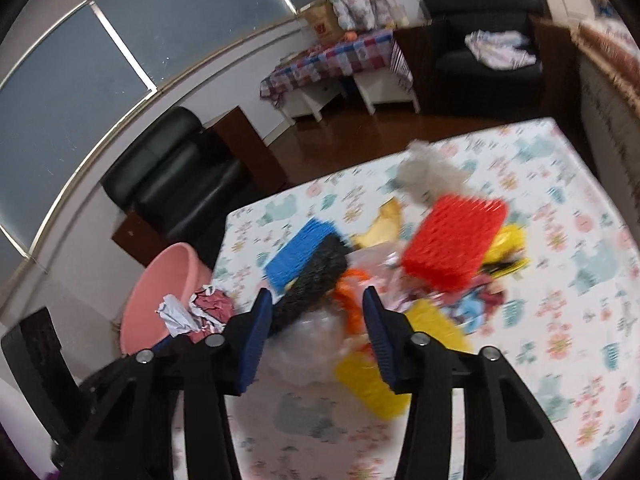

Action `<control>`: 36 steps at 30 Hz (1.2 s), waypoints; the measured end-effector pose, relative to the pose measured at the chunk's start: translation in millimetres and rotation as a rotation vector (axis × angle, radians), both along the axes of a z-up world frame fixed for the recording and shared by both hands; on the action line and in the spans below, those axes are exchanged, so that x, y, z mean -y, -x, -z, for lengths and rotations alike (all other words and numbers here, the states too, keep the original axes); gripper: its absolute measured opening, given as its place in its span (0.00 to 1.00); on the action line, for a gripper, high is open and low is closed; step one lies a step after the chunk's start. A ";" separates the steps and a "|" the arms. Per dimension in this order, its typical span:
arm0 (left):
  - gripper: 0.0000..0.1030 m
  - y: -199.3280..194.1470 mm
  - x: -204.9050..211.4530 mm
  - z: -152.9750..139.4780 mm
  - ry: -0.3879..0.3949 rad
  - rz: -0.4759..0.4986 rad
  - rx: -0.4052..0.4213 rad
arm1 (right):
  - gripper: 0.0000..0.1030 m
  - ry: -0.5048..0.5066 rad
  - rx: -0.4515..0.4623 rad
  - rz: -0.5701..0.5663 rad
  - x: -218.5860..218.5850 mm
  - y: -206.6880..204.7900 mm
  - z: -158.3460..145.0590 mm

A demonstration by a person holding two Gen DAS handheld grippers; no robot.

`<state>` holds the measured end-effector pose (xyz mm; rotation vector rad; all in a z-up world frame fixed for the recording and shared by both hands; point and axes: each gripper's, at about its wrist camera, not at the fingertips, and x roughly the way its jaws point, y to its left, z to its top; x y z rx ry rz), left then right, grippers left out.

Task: Collect trash
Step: 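Grasp the crumpled red-white wrapper with the left gripper while the right gripper grasps the black mesh, then carry both items to the pink bucket and open both grippers to drop them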

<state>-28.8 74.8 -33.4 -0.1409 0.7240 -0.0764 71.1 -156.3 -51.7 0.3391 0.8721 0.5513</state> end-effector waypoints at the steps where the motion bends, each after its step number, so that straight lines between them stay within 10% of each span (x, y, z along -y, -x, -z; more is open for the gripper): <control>1: 0.11 1.5 -1.6 -0.7 0.003 0.001 0.004 | 0.42 -0.012 -0.022 -0.011 -5.2 -0.4 2.5; 11: 0.11 15.8 -14.8 -12.3 0.009 -0.020 0.039 | 0.10 -0.013 -0.082 0.020 -26.9 -18.6 16.4; 24: 0.11 36.4 -72.6 -44.0 -0.046 -0.189 0.149 | 0.08 -0.025 0.140 -0.077 -54.5 11.8 -43.6; 36: 0.11 47.6 -128.1 -30.1 -0.086 -0.356 0.082 | 0.08 -0.010 0.211 -0.296 -167.4 33.5 -62.0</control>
